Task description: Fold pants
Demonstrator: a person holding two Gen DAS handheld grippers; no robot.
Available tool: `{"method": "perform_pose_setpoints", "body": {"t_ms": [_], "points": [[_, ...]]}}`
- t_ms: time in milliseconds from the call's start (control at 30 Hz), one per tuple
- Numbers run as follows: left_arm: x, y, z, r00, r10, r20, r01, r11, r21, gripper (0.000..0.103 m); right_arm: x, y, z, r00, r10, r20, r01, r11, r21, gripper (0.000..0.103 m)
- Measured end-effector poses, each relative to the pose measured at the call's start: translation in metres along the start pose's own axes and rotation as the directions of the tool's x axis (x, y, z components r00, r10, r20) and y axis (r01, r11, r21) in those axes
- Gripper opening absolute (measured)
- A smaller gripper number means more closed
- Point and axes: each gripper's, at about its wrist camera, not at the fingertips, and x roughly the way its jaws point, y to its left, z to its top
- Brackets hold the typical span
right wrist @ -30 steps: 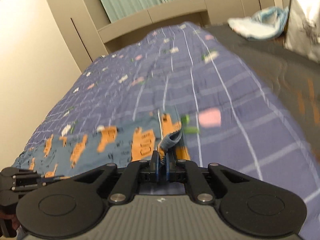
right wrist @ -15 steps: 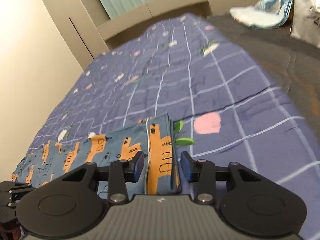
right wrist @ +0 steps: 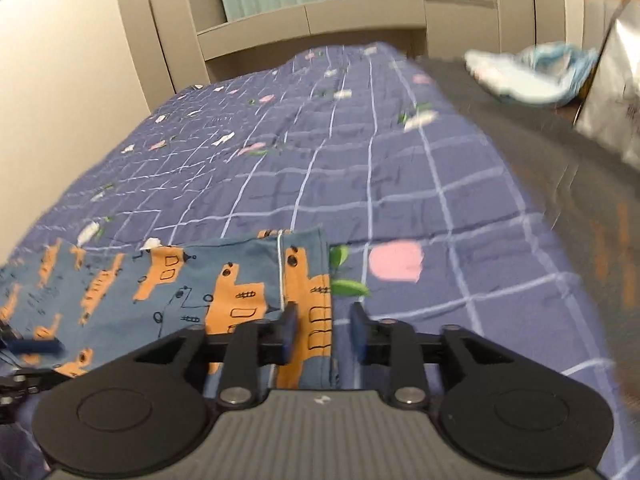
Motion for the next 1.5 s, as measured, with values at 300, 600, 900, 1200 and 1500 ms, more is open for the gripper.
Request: {"method": "perform_pose_setpoints", "body": {"t_ms": [300,600,900,1200,1500], "points": [[-0.056,0.048,-0.011,0.949,0.310,-0.049,-0.314,0.941,-0.128,0.100,-0.007,0.061,-0.021,0.998,0.056,0.005,-0.053,0.968,-0.245,0.099],[-0.102,0.160,-0.061,0.776,0.591,-0.221,-0.628,0.755,-0.188,0.102,0.008,0.084,-0.025,0.999,0.038,-0.009,-0.039,0.969,-0.245,0.103],[-0.088,0.216,-0.084,0.751,0.605,-0.265,-0.660,0.695,-0.285,0.102,0.080,0.185,0.040,0.960,0.271,-0.071,-0.279,0.899,-0.338,0.103],[-0.095,0.237,-0.113,0.820,0.511,-0.257,-0.567,0.666,-0.484,0.103,0.181,0.327,0.072,0.897,0.406,-0.174,-0.442,0.807,-0.391,0.103],[-0.103,0.235,-0.114,0.810,0.522,-0.267,-0.581,0.653,-0.487,0.102,0.218,0.325,0.084,0.965,0.252,-0.077,-0.261,0.876,-0.406,0.103]]}}
